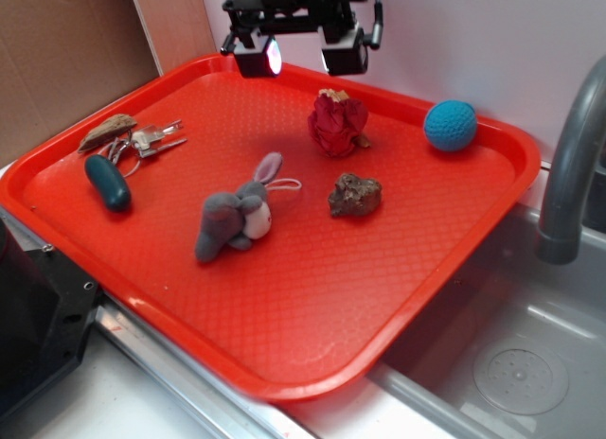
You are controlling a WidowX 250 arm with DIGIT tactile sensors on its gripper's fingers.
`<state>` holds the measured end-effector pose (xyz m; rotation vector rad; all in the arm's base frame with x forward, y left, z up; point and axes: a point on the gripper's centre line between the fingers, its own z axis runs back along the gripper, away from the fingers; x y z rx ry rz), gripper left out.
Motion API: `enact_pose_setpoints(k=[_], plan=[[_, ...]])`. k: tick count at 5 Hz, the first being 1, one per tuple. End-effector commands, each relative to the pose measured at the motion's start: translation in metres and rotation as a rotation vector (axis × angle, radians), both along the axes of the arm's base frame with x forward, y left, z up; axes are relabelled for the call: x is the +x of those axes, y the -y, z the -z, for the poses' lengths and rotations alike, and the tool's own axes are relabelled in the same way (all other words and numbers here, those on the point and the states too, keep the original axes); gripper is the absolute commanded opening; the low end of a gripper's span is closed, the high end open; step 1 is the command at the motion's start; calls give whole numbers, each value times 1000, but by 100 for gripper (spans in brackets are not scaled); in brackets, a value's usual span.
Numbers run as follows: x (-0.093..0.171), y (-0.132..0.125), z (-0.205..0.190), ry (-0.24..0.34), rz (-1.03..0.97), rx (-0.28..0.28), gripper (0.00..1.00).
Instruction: Grab the shell.
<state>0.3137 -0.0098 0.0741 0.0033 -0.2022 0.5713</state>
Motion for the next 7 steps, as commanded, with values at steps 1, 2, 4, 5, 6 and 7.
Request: enact_pose_setpoints(k=[1, 2, 4, 5, 6, 7], plan=[[-4, -4, 12, 78, -30, -25, 100], [18, -5, 34, 58, -46, -16, 100], [33, -2, 28, 50, -23, -37, 100], [34, -6, 33, 32, 31, 0, 100], [17, -19, 6, 128, 31, 2, 100], [8, -28, -19, 221, 9, -17, 100]])
